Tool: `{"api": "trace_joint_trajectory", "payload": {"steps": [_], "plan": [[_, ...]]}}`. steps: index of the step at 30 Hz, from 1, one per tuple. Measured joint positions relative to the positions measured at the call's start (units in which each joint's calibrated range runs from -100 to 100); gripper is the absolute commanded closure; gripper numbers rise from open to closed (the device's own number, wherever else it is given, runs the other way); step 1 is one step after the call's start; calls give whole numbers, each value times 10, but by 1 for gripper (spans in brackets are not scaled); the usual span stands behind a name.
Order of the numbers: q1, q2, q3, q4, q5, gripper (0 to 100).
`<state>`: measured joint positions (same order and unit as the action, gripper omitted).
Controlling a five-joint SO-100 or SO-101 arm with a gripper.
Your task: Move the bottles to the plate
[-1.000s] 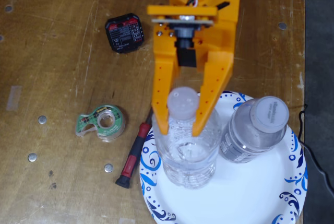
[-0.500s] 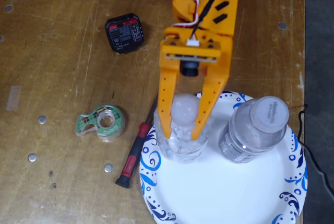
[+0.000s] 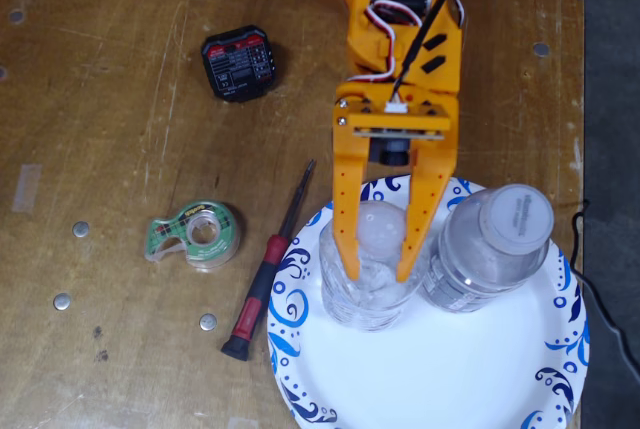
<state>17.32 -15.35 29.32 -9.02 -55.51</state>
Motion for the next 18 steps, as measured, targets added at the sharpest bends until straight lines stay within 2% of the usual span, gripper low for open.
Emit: {"api": "trace_joint_trajectory", "payload": {"steps": [18], "plan": [[-17,-3,52,-12,0,98]]}}
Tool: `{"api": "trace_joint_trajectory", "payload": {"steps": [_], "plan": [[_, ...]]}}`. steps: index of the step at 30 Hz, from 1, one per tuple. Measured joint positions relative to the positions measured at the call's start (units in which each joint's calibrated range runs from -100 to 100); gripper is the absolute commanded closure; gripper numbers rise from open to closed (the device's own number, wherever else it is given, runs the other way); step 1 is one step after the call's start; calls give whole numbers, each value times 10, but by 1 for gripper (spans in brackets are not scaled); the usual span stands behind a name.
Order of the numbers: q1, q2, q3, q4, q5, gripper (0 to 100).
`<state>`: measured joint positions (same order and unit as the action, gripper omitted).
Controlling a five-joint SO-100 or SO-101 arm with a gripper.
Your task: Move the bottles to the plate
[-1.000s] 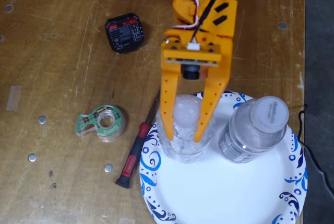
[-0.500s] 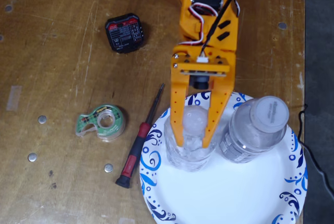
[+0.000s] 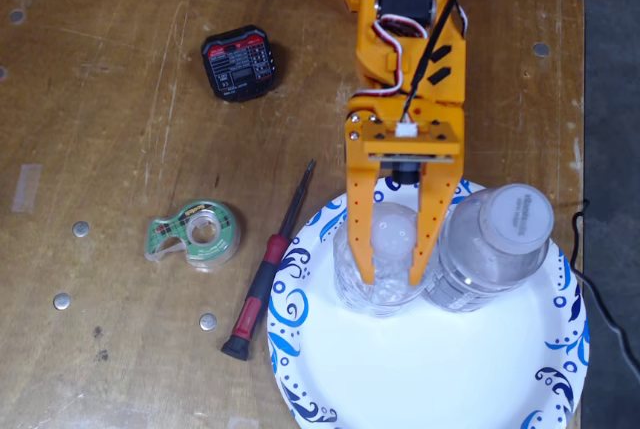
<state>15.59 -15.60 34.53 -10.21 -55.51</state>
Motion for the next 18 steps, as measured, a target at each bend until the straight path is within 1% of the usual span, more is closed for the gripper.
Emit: {"api": "trace_joint_trajectory", "payload": {"steps": [14,18], "plan": [[6,-3,15,-3,0,98],[6,-4,34,-39,0,98]]}}
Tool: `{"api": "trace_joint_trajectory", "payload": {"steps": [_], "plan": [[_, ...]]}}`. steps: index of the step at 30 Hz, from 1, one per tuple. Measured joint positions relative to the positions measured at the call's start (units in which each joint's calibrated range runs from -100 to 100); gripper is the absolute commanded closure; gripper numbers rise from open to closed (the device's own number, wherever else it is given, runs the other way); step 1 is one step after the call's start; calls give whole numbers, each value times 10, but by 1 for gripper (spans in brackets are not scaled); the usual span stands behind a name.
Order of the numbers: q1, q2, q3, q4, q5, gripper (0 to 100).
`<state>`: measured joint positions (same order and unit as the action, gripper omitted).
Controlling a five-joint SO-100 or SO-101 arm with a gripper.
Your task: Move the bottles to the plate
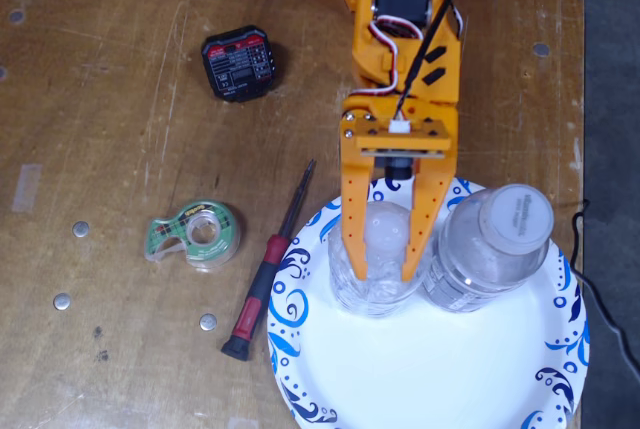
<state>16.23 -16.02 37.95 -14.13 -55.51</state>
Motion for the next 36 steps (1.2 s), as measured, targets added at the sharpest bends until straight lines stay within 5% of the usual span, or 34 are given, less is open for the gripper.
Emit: {"api": "trace_joint_trajectory", "payload": {"steps": [13,22,36], "plan": [[0,0,16,-32,0,97],[0,0,16,-32,-2,71],[-23,-9,16,-32,-15,75]]}}
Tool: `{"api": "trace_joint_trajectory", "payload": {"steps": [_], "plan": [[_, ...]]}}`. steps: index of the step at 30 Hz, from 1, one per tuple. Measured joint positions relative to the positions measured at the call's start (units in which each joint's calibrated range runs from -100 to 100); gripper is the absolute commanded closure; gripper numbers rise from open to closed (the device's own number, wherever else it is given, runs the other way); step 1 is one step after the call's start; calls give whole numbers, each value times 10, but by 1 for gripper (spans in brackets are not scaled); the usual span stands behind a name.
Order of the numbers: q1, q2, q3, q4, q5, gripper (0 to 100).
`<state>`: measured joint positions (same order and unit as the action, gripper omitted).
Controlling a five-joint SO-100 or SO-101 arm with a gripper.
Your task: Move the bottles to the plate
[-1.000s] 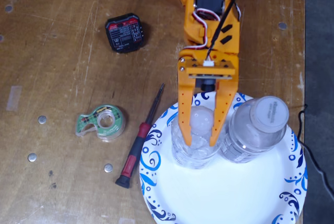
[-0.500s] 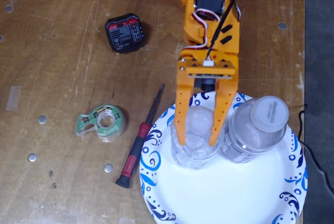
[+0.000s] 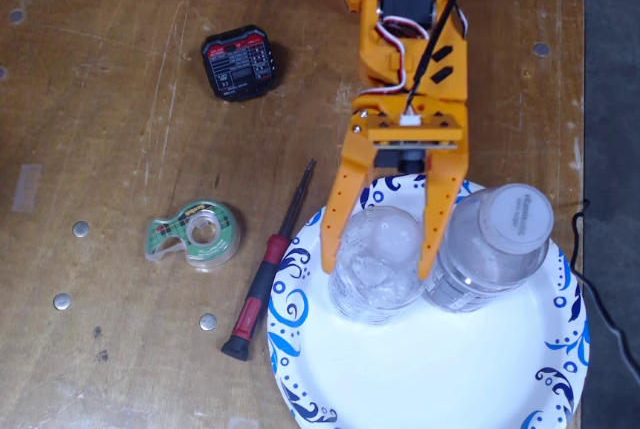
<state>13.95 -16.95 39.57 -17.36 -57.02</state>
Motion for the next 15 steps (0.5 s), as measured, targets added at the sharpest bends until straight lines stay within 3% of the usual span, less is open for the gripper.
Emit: {"api": "trace_joint_trajectory", "payload": {"steps": [8,15], "plan": [[-12,-112,0,30,-24,76],[1,-275,20,225,-24,92]]}}
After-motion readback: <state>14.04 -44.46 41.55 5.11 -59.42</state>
